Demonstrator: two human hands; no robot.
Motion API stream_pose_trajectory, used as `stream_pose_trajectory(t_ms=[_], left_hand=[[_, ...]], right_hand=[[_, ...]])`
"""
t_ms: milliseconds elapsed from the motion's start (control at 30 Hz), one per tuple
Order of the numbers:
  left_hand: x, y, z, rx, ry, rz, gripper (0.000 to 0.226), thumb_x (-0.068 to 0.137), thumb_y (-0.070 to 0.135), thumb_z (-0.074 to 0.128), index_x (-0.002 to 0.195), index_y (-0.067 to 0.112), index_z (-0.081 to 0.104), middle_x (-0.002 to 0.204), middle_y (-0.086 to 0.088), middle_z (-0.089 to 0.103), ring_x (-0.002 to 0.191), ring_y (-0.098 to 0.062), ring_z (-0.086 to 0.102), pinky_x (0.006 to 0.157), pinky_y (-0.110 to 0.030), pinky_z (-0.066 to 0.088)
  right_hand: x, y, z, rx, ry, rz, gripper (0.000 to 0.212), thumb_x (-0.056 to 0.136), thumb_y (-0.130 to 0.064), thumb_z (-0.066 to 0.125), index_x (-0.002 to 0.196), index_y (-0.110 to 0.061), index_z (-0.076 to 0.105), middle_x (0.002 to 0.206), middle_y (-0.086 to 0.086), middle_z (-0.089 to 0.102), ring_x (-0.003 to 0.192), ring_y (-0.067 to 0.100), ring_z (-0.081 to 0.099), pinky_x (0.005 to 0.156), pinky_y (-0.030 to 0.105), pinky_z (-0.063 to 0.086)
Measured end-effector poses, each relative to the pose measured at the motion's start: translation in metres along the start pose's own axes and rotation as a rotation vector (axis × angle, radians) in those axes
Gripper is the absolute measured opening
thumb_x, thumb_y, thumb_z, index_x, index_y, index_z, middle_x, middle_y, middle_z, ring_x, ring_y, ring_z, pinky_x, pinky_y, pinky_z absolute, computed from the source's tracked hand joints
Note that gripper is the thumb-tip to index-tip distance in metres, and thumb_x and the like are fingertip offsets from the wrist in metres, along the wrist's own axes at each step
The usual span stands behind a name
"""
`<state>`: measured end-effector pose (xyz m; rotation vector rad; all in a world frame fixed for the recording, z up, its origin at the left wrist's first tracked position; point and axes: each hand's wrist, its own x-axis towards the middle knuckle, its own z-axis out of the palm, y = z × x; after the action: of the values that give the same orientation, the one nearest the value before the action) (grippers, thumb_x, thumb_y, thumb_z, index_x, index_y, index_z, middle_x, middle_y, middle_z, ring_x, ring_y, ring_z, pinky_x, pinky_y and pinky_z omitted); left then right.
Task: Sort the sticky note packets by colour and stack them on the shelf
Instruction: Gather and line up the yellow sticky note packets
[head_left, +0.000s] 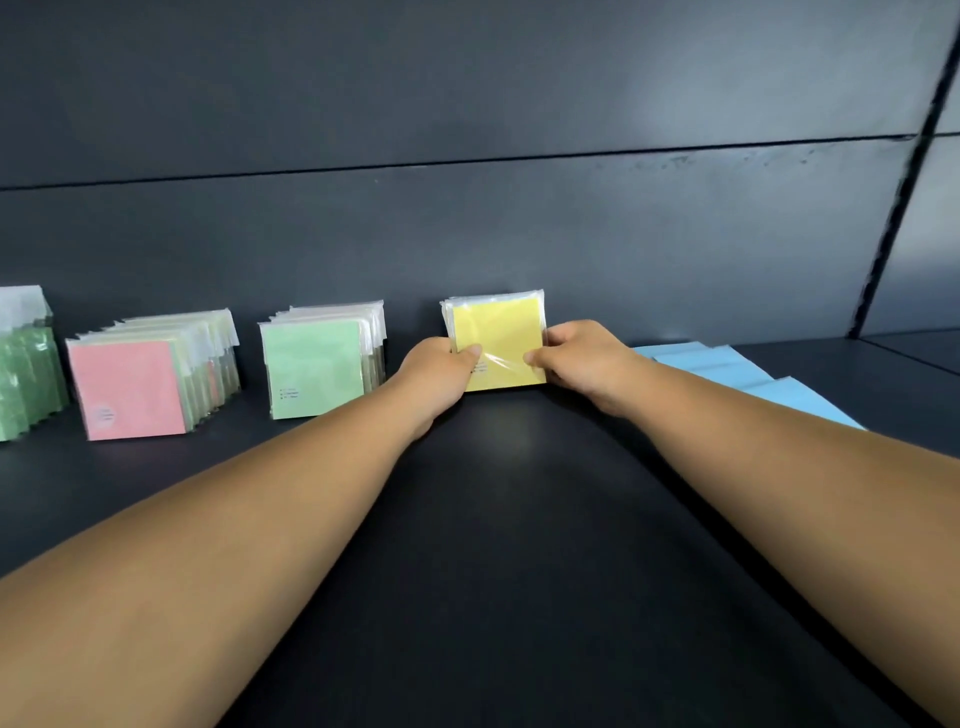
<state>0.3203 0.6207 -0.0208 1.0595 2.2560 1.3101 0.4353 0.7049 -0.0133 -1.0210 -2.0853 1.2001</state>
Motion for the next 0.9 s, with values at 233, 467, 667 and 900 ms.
stream_pose_trajectory(t_ms=[233, 467, 667, 900], left_hand=[[0.004, -0.004, -0.002, -0.015, -0.015, 0.025, 0.03, 0.094, 0.032, 0.047, 0.104, 0.006, 0.058, 0.108, -0.007, 0.061, 0.102, -0.026, 0.056, 0.085, -0.032, 0.041], [0.0, -0.004, -0.002, -0.038, -0.008, 0.025, 0.033, 0.092, 0.033, 0.05, 0.112, 0.008, 0.057, 0.115, -0.007, 0.061, 0.106, -0.026, 0.057, 0.092, -0.036, 0.042], [-0.01, 0.002, -0.003, 0.018, 0.004, 0.025, 0.039, 0.092, 0.036, 0.049, 0.118, 0.006, 0.053, 0.12, -0.009, 0.058, 0.102, -0.024, 0.054, 0.086, -0.032, 0.041], [-0.047, 0.012, 0.002, 0.174, 0.071, 0.121, 0.056, 0.093, 0.035, 0.048, 0.138, 0.007, 0.03, 0.145, -0.011, 0.03, 0.132, -0.026, 0.032, 0.098, -0.03, 0.03]], right_hand=[[-0.008, 0.003, 0.0, -0.207, -0.002, -0.079, 0.029, 0.091, -0.023, 0.053, 0.111, -0.003, 0.061, 0.092, 0.004, 0.055, 0.081, 0.018, 0.049, 0.06, 0.023, 0.036], [-0.005, 0.006, 0.003, -0.248, -0.007, -0.084, 0.037, 0.088, -0.029, 0.057, 0.112, 0.0, 0.057, 0.105, 0.012, 0.062, 0.088, 0.02, 0.051, 0.078, 0.031, 0.041], [-0.009, 0.001, -0.002, -0.246, 0.035, -0.043, 0.031, 0.087, -0.036, 0.058, 0.077, -0.009, 0.047, 0.076, 0.003, 0.048, 0.07, 0.018, 0.045, 0.059, 0.027, 0.033], [-0.031, 0.0, -0.077, -0.255, 0.195, -0.063, 0.038, 0.088, -0.034, 0.058, 0.101, 0.002, 0.061, 0.096, 0.016, 0.06, 0.093, 0.034, 0.055, 0.079, 0.035, 0.045]])
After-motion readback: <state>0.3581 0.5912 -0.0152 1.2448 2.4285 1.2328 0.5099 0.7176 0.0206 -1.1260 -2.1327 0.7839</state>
